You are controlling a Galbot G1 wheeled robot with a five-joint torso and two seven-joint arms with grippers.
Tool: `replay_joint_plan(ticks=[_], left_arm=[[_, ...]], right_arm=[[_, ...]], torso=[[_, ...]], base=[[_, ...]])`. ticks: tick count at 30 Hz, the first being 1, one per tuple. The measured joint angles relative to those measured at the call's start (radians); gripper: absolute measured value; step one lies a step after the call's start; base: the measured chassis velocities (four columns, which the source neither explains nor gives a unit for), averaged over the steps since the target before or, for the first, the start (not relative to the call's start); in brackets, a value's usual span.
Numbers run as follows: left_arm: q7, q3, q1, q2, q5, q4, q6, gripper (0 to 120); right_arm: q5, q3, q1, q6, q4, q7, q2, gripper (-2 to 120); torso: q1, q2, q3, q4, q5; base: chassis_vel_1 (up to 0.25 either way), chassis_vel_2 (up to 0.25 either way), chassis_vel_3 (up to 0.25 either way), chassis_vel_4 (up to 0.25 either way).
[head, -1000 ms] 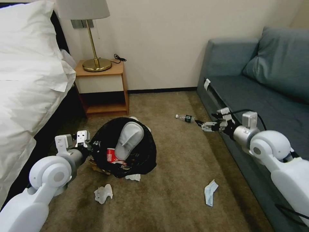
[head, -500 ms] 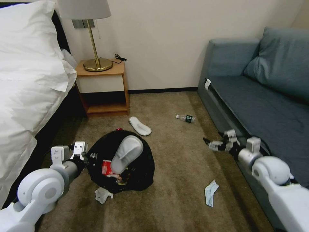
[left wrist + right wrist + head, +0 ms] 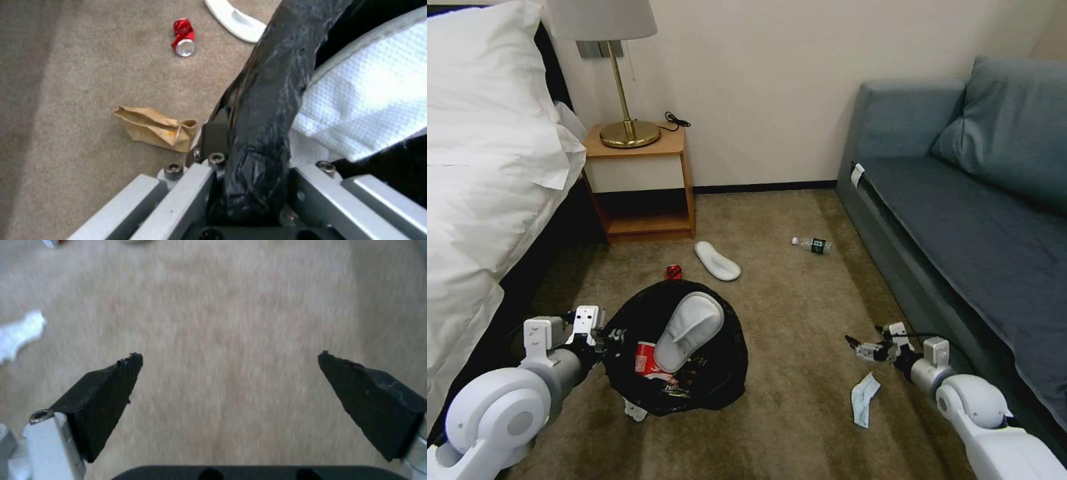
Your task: Pick up the trash bin, then pick up the garbage on the floor and place it into the trash bin.
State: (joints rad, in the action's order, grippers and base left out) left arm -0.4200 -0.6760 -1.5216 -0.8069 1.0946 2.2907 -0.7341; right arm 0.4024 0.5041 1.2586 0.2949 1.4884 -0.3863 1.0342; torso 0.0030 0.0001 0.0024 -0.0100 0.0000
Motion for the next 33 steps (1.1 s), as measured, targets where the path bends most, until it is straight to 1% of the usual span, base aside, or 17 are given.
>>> replay_joint_plan(ticks=[5,8,10,11,13,16,18,19,21,22,24,25,26,27,28,30,33], left_arm=[[0.000,-0.021,-0.029,-0.010,-0.006,0.018,0.000,2],[0.000,-0.026,-0.039,-0.017,-0.015,0.024,-0.001,2],[0.000,-0.032,-0.049,-0.023,-0.019,0.034,-0.001,2],[0.000,-0.032,-0.049,-0.023,-0.019,0.034,-0.001,2],[0.000,-0.042,-0.055,-0.020,-0.018,0.041,-0.001,2],[0.000,-0.048,-0.057,-0.016,-0.018,0.043,-0.001,2],[0.000,-0.064,-0.062,-0.005,-0.012,0.047,-0.001,2],[0.000,-0.064,-0.062,-0.005,-0.012,0.047,-0.001,2],[0.000,-0.072,-0.068,0.000,-0.008,0.052,-0.001,2],[0.000,-0.072,-0.068,0.000,-0.008,0.052,-0.001,2],[0.000,-0.075,-0.072,0.005,-0.006,0.054,-0.001,2],[0.000,-0.075,-0.072,0.005,-0.006,0.054,-0.001,2],[0.000,-0.075,-0.073,0.007,-0.005,0.056,-0.002,2],[0.000,-0.075,-0.073,0.008,-0.004,0.057,-0.002,2],[0.000,-0.075,-0.073,0.008,-0.004,0.057,-0.002,2],[0.000,-0.073,-0.073,0.010,-0.004,0.057,-0.002,2],[0.000,-0.073,-0.076,0.011,-0.003,0.058,-0.001,2]], right_arm=[[-0.042,0.004,0.009,-0.001,-0.037,-0.018,0.028,100],[-0.048,0.005,0.010,0.010,-0.053,-0.023,0.044,100],[-0.055,0.004,0.004,0.034,-0.075,-0.027,0.068,100],[-0.055,0.004,0.004,0.034,-0.075,-0.027,0.068,100],[-0.088,-0.001,-0.006,0.059,-0.094,-0.017,0.102,100],[-0.113,-0.001,-0.010,0.065,-0.101,-0.014,0.118,100],[-0.157,-0.003,-0.014,0.096,-0.111,-0.002,0.144,100],[-0.157,-0.003,-0.014,0.096,-0.111,-0.002,0.144,100],[-0.175,-0.004,-0.014,0.130,-0.114,0.019,0.157,100],[-0.175,-0.004,-0.014,0.130,-0.114,0.019,0.157,100],[-0.178,-0.002,-0.011,0.187,-0.108,0.072,0.175,100],[-0.178,-0.002,-0.011,0.187,-0.108,0.072,0.175,100],[-0.176,0.001,-0.006,0.222,-0.096,0.107,0.183,100],[-0.175,0.003,-0.002,0.239,-0.091,0.124,0.184,100],[-0.175,0.003,-0.002,0.239,-0.091,0.124,0.184,100],[-0.170,0.005,0.004,0.270,-0.086,0.159,0.188,100],[-0.166,0.009,0.004,0.296,-0.084,0.186,0.194,100]], torso=[[0.000,0.000,0.000,0.0000,0.0000],[0.000,0.000,0.000,0.0001,-0.0001],[0.000,0.000,0.000,0.0000,-0.0002],[0.000,0.000,0.000,0.0000,-0.0002],[0.000,0.000,0.000,0.0001,0.0000],[0.000,0.000,0.000,0.0001,0.0001],[0.000,0.000,0.000,0.0001,0.0000],[0.000,0.000,0.000,0.0001,0.0000],[0.000,0.000,0.000,0.0000,0.0000],[0.000,0.000,0.000,0.0000,0.0000],[0.000,0.000,0.000,0.0001,0.0000],[0.000,0.000,0.000,0.0001,0.0000],[0.000,0.000,0.000,0.0001,0.0000],[0.000,0.000,0.000,0.0001,-0.0001],[0.000,0.000,0.000,0.0001,-0.0001],[0.000,0.000,0.000,-0.0001,-0.0002],[0.000,0.000,0.000,0.0000,-0.0001]], base=[[0.000,0.000,0.000,0.000],[0.000,0.000,0.000,0.000],[0.000,0.000,0.000,0.000],[0.000,0.000,0.000,0.000],[0.000,0.000,0.000,0.000],[0.000,0.000,0.000,0.000],[0.000,0.000,0.000,0.000],[0.000,0.000,0.000,0.000],[0.000,0.000,0.000,0.000],[0.000,0.000,0.000,0.000],[0.000,0.000,0.000,0.000],[0.000,0.000,0.000,0.000],[0.000,0.000,0.000,0.000],[0.000,0.000,0.000,0.000],[0.000,0.000,0.000,0.000],[0.000,0.000,0.000,0.000],[0.000,0.000,0.000,0.000]])
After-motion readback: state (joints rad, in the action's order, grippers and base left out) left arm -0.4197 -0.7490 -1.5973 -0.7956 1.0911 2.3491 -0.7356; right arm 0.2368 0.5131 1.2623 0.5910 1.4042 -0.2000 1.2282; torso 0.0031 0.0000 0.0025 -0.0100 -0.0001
